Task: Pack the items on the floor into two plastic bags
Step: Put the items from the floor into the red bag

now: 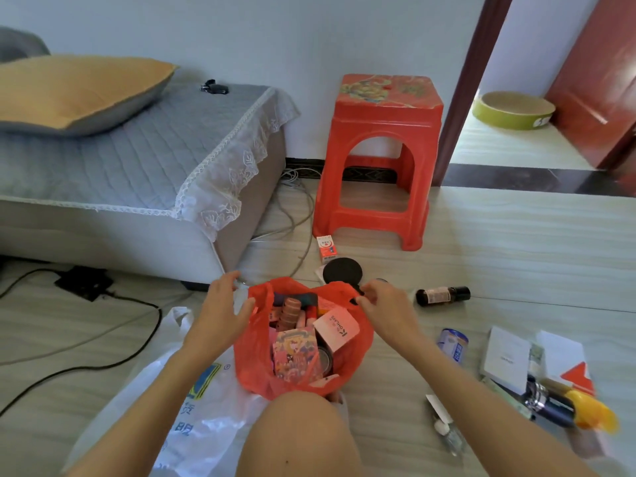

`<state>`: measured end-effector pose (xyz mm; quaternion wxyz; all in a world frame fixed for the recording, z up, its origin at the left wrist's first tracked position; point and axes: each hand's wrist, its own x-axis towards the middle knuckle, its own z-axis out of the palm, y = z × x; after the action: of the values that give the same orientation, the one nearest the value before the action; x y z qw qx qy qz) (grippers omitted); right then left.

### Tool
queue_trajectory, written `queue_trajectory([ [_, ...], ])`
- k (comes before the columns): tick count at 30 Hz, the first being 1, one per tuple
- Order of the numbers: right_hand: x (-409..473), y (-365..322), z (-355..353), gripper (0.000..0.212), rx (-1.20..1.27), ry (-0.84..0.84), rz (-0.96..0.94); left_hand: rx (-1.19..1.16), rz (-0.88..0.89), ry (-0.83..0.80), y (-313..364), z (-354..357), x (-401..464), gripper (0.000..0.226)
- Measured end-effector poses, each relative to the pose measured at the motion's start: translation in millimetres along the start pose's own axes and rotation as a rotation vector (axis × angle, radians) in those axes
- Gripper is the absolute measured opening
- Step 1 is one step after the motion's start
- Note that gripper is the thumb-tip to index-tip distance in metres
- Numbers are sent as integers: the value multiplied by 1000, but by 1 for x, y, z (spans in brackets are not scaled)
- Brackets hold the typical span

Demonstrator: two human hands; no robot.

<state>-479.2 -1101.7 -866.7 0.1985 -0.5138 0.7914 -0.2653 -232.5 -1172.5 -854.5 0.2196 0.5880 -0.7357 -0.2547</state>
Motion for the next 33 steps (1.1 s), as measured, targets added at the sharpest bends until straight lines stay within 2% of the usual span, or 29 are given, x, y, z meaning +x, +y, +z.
queue_trajectory([
  [5,-17,11,-38,48,-217,56,-197,229,381,-113,44,-4,-5,56],
  [9,-21,25,-96,62,-431,177,-366,484,696,-69,115,-5,11,61],
  [11,-23,38,-128,65,-501,222,-368,566,813,-22,155,2,18,58],
  [16,-41,97,-190,64,-584,232,-287,735,1042,-134,237,67,9,67],
  [20,-68,169,-217,63,-648,188,-194,547,1037,-194,274,142,-19,55],
  [21,-74,188,-219,63,-658,171,-173,512,1021,-252,278,161,-25,53],
  [25,-95,261,-217,61,-627,113,-21,501,1000,-404,276,238,-37,53],
  [29,-101,327,-196,60,-569,25,120,559,877,-555,263,309,-42,52],
  [33,-98,387,-150,56,-519,-52,343,474,686,-667,224,379,-58,53],
])
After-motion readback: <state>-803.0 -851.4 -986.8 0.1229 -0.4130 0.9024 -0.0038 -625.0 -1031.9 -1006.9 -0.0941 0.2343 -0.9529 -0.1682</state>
